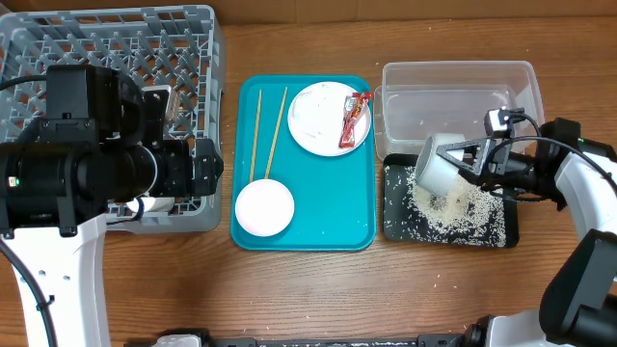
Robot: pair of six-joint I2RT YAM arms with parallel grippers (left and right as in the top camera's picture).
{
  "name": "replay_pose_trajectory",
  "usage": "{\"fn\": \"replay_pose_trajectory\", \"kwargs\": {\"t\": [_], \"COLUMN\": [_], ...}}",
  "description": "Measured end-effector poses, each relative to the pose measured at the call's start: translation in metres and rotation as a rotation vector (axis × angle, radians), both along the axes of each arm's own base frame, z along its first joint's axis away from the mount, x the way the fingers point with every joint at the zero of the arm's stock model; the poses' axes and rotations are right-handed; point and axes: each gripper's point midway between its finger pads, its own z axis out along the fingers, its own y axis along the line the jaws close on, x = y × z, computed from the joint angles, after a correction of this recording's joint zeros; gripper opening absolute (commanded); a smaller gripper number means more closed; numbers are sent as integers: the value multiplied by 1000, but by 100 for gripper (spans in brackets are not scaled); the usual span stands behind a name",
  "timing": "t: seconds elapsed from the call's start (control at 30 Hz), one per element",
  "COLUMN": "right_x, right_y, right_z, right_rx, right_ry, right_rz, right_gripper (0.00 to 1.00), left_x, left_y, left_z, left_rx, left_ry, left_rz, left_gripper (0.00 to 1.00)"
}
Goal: Sort waste into correct bins and load items into the dishwasher
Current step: 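Tip the rice bowl over the black tray to empty the rice, then set the empty bowl back on the teal tray with the right gripper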
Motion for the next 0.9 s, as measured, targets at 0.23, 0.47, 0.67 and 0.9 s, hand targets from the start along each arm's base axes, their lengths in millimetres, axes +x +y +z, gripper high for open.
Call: {"fn": "replay_pose_trajectory", "kwargs": {"t": [0.23, 0.47, 0.67, 0.9], "right_x": [4, -14, -10, -25], "right_y": [-2, 4, 3, 23], "right_z": [-15, -29, -41, -51], "right_rx": [-42, -106, -131, -114], "right_ry": [33, 40, 16, 189], "right_rz": [2, 52, 62, 135], "right_gripper": [4, 4, 4, 4], "left_x": [0, 0, 0, 0], "left_y": [0, 0, 0, 0], "left_z": [0, 0, 0, 0], "left_rx": [1, 2, 2, 2], "left_ry": [0, 0, 0, 0], "left_rz": [0, 1, 1, 1], "left_gripper": [100, 100, 100, 100]}}
